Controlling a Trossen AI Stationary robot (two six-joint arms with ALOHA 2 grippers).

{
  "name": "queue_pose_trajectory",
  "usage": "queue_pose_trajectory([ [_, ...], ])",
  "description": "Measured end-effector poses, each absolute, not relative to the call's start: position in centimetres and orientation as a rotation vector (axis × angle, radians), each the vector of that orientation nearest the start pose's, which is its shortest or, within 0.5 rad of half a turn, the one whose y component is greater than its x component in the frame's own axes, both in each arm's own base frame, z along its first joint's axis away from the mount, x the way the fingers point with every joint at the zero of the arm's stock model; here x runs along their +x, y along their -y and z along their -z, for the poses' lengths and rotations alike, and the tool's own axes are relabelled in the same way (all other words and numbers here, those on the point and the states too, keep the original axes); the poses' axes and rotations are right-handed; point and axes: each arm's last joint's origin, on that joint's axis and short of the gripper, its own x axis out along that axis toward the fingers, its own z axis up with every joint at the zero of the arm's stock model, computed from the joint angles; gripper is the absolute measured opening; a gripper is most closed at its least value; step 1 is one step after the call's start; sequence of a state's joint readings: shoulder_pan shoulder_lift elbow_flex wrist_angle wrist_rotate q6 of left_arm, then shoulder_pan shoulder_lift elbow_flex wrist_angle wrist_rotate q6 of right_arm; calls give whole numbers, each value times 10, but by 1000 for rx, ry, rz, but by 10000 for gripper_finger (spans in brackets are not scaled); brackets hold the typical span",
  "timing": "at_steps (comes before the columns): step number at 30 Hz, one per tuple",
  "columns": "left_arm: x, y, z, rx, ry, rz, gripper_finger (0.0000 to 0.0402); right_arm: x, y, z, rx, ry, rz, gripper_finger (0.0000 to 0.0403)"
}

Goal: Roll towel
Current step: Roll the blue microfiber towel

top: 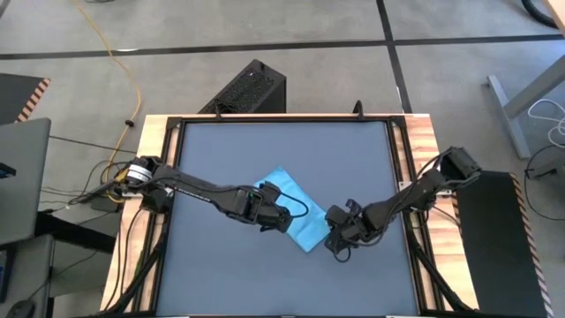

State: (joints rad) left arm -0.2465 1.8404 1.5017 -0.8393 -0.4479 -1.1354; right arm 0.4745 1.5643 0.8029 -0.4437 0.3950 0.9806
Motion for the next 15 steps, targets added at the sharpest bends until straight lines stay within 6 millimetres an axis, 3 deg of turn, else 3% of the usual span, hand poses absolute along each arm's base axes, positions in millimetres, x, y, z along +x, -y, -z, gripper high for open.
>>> queue_pose_trajectory([
  [6,369,80,-242,-612,-877,-753,13,242,-115,-144,427,-974,453,23],
  [15,382,55,-208,-620,-1069,-766,13,249,-119,-150,476,-908,410,32],
])
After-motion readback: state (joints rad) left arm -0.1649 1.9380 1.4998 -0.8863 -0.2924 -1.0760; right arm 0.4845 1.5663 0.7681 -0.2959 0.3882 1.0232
